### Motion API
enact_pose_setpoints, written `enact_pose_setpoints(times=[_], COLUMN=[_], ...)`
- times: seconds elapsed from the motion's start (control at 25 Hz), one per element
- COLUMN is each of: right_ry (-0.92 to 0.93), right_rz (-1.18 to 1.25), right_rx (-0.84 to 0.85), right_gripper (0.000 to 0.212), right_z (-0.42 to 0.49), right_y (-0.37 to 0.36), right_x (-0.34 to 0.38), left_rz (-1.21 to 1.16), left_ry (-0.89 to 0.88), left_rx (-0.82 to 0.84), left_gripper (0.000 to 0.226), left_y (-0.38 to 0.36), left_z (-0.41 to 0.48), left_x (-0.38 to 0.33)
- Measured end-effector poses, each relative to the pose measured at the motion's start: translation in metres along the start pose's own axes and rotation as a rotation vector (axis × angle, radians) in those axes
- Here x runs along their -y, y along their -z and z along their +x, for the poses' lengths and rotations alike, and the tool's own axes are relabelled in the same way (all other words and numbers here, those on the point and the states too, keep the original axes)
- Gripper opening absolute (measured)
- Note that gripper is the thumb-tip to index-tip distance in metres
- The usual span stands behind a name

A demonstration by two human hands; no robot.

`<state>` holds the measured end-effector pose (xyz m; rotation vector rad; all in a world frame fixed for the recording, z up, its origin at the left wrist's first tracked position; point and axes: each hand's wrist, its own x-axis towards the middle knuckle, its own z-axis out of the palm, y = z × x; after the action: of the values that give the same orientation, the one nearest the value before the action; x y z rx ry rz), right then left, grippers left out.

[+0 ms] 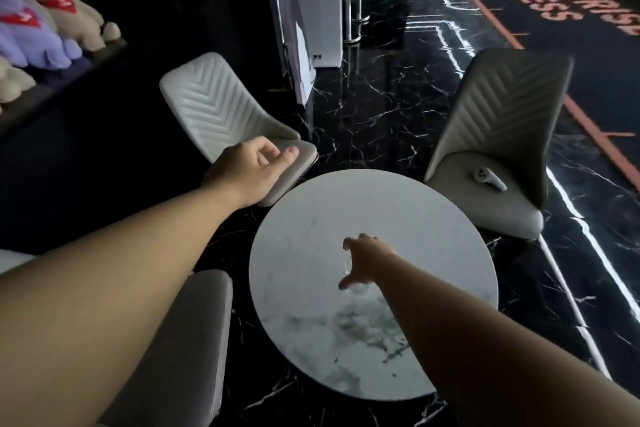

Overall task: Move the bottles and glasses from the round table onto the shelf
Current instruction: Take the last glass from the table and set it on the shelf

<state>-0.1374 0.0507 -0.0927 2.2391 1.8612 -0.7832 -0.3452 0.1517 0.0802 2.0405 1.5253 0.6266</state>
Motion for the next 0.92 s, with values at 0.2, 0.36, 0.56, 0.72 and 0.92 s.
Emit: enact_pose_setpoints(times=[0.2,0.36,0.56,0.72,0.92], right_ry=[0.03,0.092,0.31,0.426,0.586], right_rz=[-0.045,-0.056,-0.058,-0.067,-0.139], right_rx=[0.028,-0.038,-0.315,-0.41,-0.529], right_gripper=[0.041,0.046,0.071,0.068,0.064], right_z=[0.007,0.002,-0.037,-0.078,-0.123], right_y=[-0.018,0.047,0.188,0.265,0.295], right_x=[0.0,0.022,0.093,0.159,0.239], left_rz=[0.005,-0.128,-0.63,-1.087,-1.232], left_ry=[0.091,0.241,0.601,0.568,0.41], left_rx=[0.028,0.046,0.09,0.048,-0.127], left_gripper=[0.063,0.075,0.09,0.083,0.068], left_y=[-0.031,-0.041,-0.021,0.036,0.131], left_z=[-0.015,-0.024,-0.026,-0.015,-0.038], left_x=[0.017,0.019,-0.012,-0.061,-0.07])
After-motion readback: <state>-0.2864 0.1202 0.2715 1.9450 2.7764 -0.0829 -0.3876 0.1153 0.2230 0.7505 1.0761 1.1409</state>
